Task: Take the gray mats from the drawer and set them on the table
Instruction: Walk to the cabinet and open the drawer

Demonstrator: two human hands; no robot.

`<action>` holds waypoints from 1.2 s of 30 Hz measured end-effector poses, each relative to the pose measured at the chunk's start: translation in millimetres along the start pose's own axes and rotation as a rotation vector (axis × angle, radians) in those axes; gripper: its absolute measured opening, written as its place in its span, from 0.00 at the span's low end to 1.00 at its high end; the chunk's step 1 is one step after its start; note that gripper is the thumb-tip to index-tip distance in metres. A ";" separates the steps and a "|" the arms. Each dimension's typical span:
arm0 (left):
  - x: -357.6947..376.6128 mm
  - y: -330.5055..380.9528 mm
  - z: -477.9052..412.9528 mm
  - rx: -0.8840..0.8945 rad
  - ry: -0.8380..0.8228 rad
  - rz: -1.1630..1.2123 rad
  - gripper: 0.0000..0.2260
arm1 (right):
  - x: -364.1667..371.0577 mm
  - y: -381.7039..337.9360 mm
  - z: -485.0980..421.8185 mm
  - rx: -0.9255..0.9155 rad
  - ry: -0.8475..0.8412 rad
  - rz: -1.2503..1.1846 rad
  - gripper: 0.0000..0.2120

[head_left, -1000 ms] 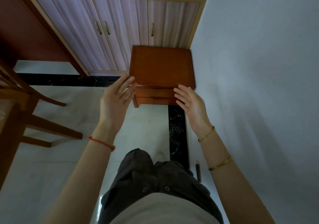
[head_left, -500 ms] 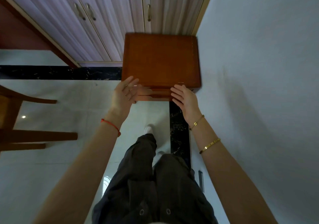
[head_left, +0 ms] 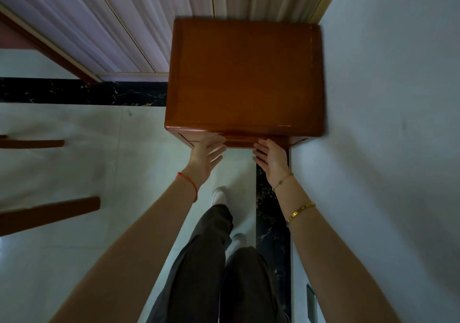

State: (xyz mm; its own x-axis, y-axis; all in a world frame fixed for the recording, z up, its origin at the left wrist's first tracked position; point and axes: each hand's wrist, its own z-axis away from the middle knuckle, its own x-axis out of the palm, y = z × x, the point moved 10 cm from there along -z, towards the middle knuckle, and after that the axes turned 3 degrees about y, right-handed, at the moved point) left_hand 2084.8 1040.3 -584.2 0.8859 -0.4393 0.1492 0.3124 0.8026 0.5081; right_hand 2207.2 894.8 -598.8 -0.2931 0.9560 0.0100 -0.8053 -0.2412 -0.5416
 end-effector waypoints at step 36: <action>-17.6 -101.0 -112.5 -0.195 0.116 -0.107 0.15 | -8.9 94.9 -110.2 0.222 0.050 -0.120 0.18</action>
State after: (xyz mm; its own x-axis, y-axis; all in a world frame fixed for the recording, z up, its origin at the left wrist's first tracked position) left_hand 2076.2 1012.3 -733.6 0.8743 -0.4854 -0.0004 0.4564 0.8217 0.3413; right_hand 2190.1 881.7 -742.9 -0.1668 0.9858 0.0182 -0.9278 -0.1507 -0.3412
